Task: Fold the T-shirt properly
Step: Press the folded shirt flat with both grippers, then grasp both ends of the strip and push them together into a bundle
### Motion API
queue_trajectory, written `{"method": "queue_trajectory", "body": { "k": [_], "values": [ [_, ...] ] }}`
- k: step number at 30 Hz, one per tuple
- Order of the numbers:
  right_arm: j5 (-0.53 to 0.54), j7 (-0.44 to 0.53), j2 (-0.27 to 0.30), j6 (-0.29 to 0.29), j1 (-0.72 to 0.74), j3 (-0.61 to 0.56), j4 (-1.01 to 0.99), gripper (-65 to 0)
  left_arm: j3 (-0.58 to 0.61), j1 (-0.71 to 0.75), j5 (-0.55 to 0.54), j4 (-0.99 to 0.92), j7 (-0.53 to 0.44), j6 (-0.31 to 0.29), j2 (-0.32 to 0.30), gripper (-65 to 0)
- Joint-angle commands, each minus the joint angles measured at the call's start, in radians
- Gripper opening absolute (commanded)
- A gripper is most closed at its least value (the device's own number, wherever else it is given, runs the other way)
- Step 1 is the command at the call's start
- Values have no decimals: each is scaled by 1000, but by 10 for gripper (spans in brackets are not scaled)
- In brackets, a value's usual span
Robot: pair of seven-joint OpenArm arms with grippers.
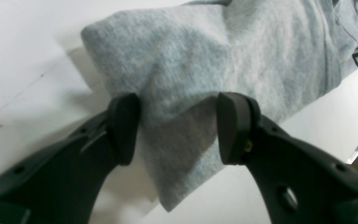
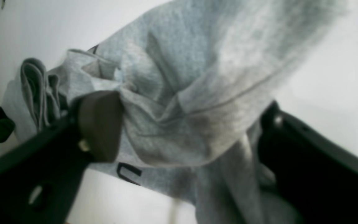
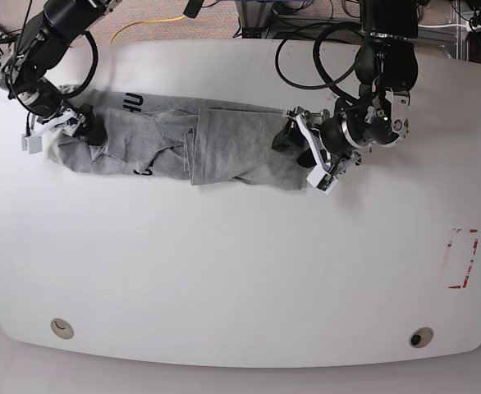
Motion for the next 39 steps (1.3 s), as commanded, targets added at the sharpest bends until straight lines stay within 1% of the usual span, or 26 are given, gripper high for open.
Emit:
{"method": "queue_trajectory", "body": {
  "k": [1,2,4,6,8,13,17,22,25,28,32,36,39],
  "values": [
    [1,5,15,-4,7,0,15,-303,-1,-13,-14,14,-19,-7,0,-283],
    [1,11,15,-4,7,-2,16,-371,-1,-13,-14,14,-19,-7,2,-283],
    [3,20,21,-4,7,-5,18,-533,10,-13,-14,13,-19,-7,3,-282],
    [4,21,32,-4,9,-5,21,-642,35,-15,-14,7,-19,-6,2,-282],
    [6,21,52,-4,9,-5,52,-650,65,-16,-14,-24,-19,-6,2,-281],
    [3,15,66,-4,4,-26,205,-650,101,-72,-17,-138,-19,-6,11,-281],
    [9,3,119,-4,-11,-118,337,-650,104,-95,-19,-196,-19,-4,49,-281],
    [9,-5,130,-4,-22,-223,467,-650,105,-104,-17,-205,-19,-1,89,-281],
    [9,-8,130,-4,-23,-312,552,-650,108,-127,-16,-207,-19,-1,115,-281],
    [11,-26,122,-4,-22,-365,593,-650,110,-131,-16,-214,-19,-1,135,-281],
    [11,-28,81,-4,-19,-430,598,-650,110,-133,-16,-228,-19,-3,169,-281],
    [3,-28,44,-4,20,-482,593,-650,110,-135,-16,-230,-19,-4,169,-281],
    [1,-26,24,-4,23,-517,593,-650,116,-131,-16,-227,-19,-6,169,-281]
  ]
}}
